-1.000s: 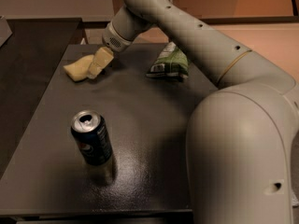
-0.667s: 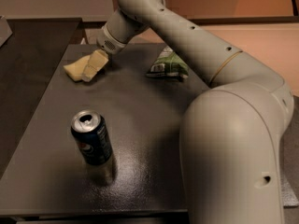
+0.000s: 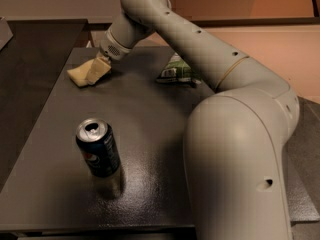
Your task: Pick sponge
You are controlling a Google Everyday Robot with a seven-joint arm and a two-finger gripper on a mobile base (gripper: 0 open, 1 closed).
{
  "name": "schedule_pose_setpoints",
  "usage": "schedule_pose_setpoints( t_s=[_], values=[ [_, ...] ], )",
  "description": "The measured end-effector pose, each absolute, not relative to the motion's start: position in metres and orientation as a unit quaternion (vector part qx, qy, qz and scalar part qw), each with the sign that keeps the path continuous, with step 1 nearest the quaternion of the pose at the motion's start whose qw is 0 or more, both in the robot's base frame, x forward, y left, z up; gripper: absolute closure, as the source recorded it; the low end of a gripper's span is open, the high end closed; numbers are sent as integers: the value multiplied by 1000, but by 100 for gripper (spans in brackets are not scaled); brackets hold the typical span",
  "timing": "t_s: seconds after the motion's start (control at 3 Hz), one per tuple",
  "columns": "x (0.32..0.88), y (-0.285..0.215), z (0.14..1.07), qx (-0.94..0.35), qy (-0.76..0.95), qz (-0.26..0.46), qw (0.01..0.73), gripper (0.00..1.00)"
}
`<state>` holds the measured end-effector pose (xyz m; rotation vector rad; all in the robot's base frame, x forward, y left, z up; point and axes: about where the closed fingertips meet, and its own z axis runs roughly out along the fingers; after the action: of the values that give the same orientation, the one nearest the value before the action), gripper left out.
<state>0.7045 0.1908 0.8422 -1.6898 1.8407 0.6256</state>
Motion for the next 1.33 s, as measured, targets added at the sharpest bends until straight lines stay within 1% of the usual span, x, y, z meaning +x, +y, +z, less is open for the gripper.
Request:
schedule_pose_setpoints(
  t_s=[0.33, 0.67, 1.0, 1.33],
  values=[
    [702, 188, 843, -633, 684, 231, 279, 65],
    [697, 175, 857, -633, 681, 225, 292, 88],
    [690, 157, 883, -634, 675, 217, 308, 100],
    [682, 136, 918, -636, 668, 208, 327, 100]
  ],
)
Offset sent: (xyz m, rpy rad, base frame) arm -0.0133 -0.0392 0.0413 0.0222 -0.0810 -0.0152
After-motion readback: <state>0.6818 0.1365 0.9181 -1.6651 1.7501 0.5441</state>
